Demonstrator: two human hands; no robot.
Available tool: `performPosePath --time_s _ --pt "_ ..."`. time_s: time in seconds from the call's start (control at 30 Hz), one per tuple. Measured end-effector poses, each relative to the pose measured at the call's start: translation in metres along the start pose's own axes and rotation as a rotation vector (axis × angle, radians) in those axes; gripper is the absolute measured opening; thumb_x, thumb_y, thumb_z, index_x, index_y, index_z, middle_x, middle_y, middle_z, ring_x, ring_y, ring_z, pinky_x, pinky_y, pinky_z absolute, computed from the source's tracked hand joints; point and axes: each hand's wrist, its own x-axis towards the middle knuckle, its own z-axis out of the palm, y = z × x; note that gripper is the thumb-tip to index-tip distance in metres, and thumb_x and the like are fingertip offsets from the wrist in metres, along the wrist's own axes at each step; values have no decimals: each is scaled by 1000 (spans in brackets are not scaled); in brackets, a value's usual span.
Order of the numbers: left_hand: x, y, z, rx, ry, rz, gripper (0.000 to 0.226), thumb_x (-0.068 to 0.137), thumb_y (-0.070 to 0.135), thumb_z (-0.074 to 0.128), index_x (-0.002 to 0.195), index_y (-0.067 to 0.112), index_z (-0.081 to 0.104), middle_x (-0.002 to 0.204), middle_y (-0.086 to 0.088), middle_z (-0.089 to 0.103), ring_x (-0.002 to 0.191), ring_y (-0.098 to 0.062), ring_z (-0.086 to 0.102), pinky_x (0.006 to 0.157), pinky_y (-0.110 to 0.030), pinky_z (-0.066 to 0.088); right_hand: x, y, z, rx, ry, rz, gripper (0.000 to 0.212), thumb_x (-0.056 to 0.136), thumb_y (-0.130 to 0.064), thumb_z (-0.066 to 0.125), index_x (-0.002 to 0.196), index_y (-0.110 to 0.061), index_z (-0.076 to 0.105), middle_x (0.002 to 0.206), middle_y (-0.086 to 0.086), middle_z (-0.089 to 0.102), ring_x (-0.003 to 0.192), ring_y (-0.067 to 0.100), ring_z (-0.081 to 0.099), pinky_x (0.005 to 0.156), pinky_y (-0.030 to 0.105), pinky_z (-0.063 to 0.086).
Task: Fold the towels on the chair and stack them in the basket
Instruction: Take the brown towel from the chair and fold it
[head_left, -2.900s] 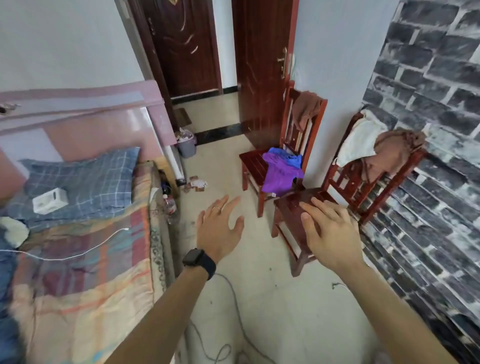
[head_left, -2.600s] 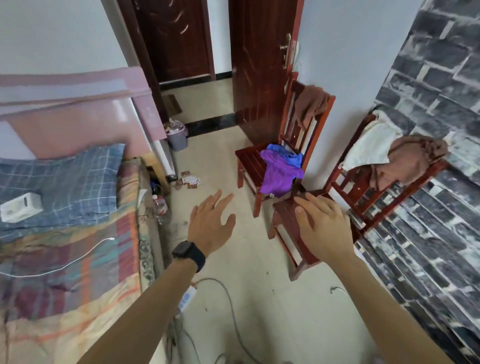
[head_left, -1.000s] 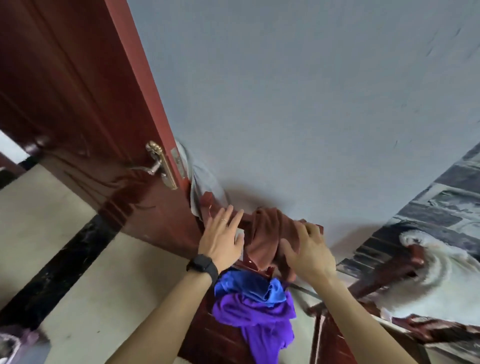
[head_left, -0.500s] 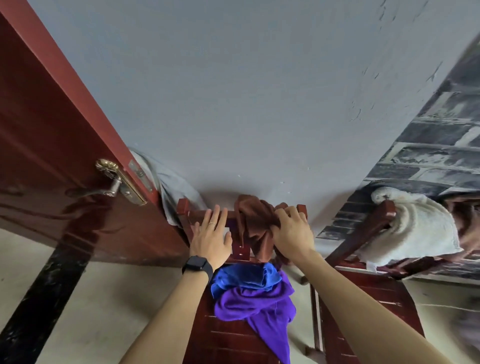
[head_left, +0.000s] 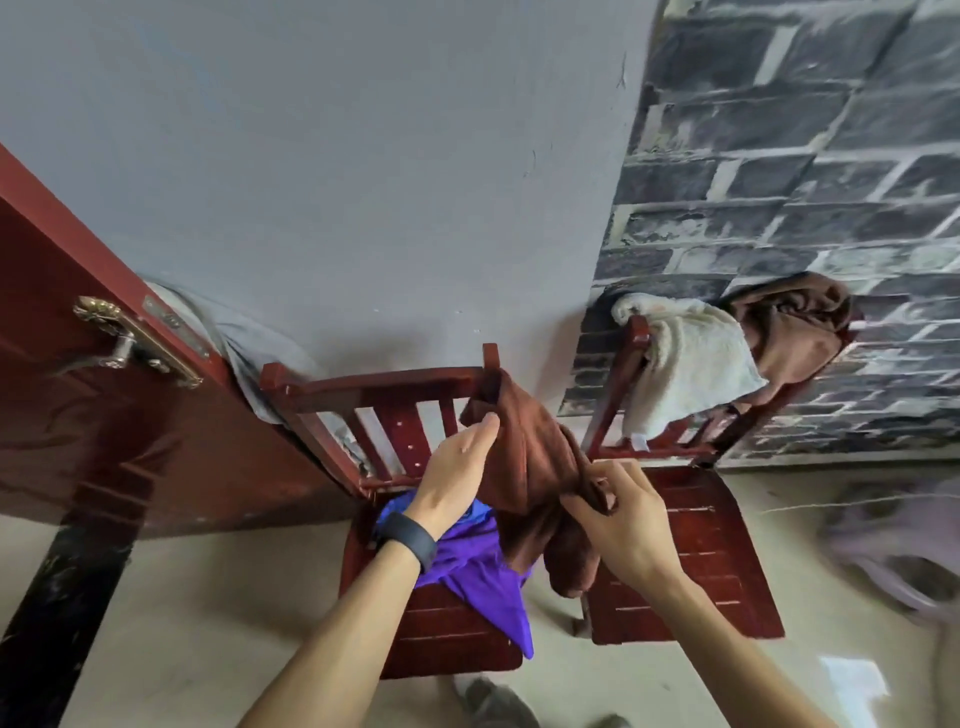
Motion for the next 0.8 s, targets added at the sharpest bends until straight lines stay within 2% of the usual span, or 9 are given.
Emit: performPosePath --time_s 0.07,0.17,0.27,0.37,0.5,0.57,0.63,0.7,0.8 --pt "-14 5 28 73 -115 -5 62 84 74 49 119 27 66 117 5 69 115 -11 61 103 -31 44 -19 22 -17 10 -7 62 26 78 -34 81 100 -27 68 103 -12 59 92 7 60 84 24 48" --pt "-36 12 70 422 -178 86 51 82 54 69 125 29 58 122 8 66 114 -9 59 95 -20 43 -47 53 -45 6 -6 108 25 80 -38 79 99 -29 66 100 -15 56 92 8 60 84 27 49" --pt "-51 29 105 632 -172 237 36 91 34 63 126 27 60 124 8 66 115 -11 59 90 -15 38 -73 86 -77 -60 -59 180 25 82 -48 73 99 -35 61 100 -17 54 92 10 60 84 29 49" --pt "-59 54 137 706 -242 338 23 92 26 58 111 33 68 109 16 71 102 -6 63 88 -19 46 -90 113 -110 -160 -178 227 32 82 -60 64 108 -42 58 115 -13 55 99 11 59 88 32 52" --pt "-77 87 183 760 -380 430 21 92 21 57 104 33 70 93 23 70 89 4 61 84 -14 48 -91 122 -156 -104 -57 36 63 78 -66 64 135 -41 51 143 -10 47 129 14 46 107 40 43" --pt "-83 100 200 796 -401 490 19 90 27 57 103 37 68 98 18 71 93 -2 63 85 -23 50 -86 120 -172 -126 -87 -75 56 83 -58 67 135 -43 52 149 -7 43 136 17 38 112 41 35" --pt "-87 110 209 868 -405 533 18 89 32 56 101 42 65 95 13 71 92 -9 64 80 -29 52 -82 121 -182 -136 -87 -115 34 85 -52 69 116 -37 66 139 -8 52 127 20 47 105 39 41" --pt "-89 116 212 959 -383 550 17 88 35 57 103 41 63 94 10 69 91 -14 63 75 -31 52 -82 124 -192 -150 -63 -127 20 86 -48 70 95 -30 69 117 -12 61 106 15 56 89 30 46" --pt "-92 115 211 1055 -313 581 18 88 40 59 105 37 55 83 10 61 81 -20 60 66 -31 49 -89 124 -207 -131 -49 -136 17 91 -44 64 91 -28 61 88 -20 62 80 -4 57 70 12 40"
